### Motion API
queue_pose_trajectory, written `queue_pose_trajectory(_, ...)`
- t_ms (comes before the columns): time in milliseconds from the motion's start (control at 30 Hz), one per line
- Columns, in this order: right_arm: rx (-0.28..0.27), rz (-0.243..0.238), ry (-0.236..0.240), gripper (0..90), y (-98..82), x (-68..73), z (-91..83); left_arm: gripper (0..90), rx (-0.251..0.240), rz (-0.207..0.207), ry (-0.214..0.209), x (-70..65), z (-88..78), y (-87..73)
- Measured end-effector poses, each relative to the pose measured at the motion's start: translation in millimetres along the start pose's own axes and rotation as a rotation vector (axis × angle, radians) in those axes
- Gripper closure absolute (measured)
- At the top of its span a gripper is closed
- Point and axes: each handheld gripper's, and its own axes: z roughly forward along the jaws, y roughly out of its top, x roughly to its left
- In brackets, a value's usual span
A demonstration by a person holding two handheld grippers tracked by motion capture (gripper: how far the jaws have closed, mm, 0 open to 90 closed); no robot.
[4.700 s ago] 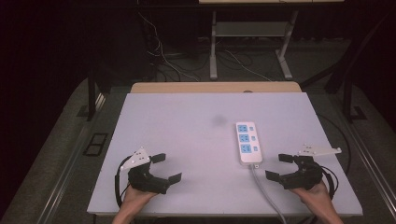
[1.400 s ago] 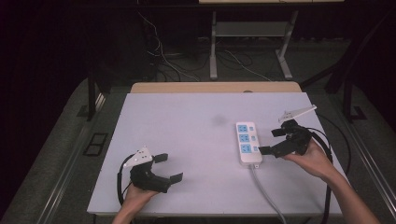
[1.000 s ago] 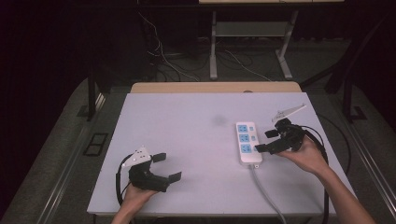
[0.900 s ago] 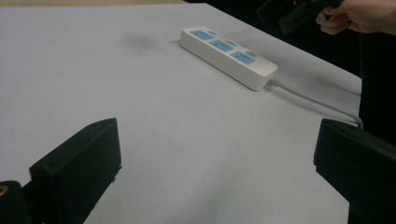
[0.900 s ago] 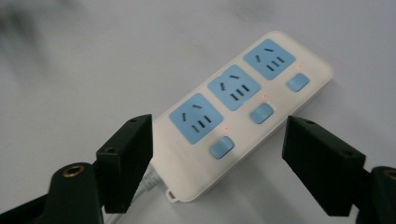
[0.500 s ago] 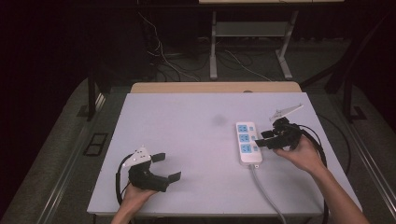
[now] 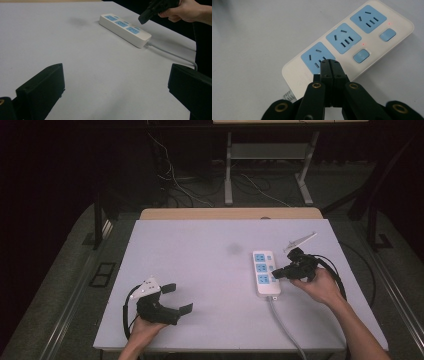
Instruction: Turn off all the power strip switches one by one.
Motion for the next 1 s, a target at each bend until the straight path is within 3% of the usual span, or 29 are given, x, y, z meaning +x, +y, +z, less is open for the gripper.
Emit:
queue_pose_trajectory(300, -0.005, 0.016, -0.01, 89.9, -1.7, -5.5, 9.1, 0.0, -0.007, 0.003, 0.001, 0.5, -0.9, 0.1)
queue_pose_trajectory(667, 0.002, 0.028, 0.01, 89.9, -3.9, -8.3, 14.7, 0.0, 0.003, 0.007, -0.005, -0.8, 1.7, -0.4)
queue_pose_trajectory(733, -0.008, 0.044, 0.033, 89.9, -5.3, -8.8, 15.3, 0.0, 0.003, 0.006, -0.005, -0.6, 1.5, -0.4)
queue_pose_trajectory(1000, 0.002, 0.045, 0.022, 90.0, -5.2, -7.4, 14.8, 0.0, 0.002, 0.009, -0.006, -1.0, 1.5, -0.3)
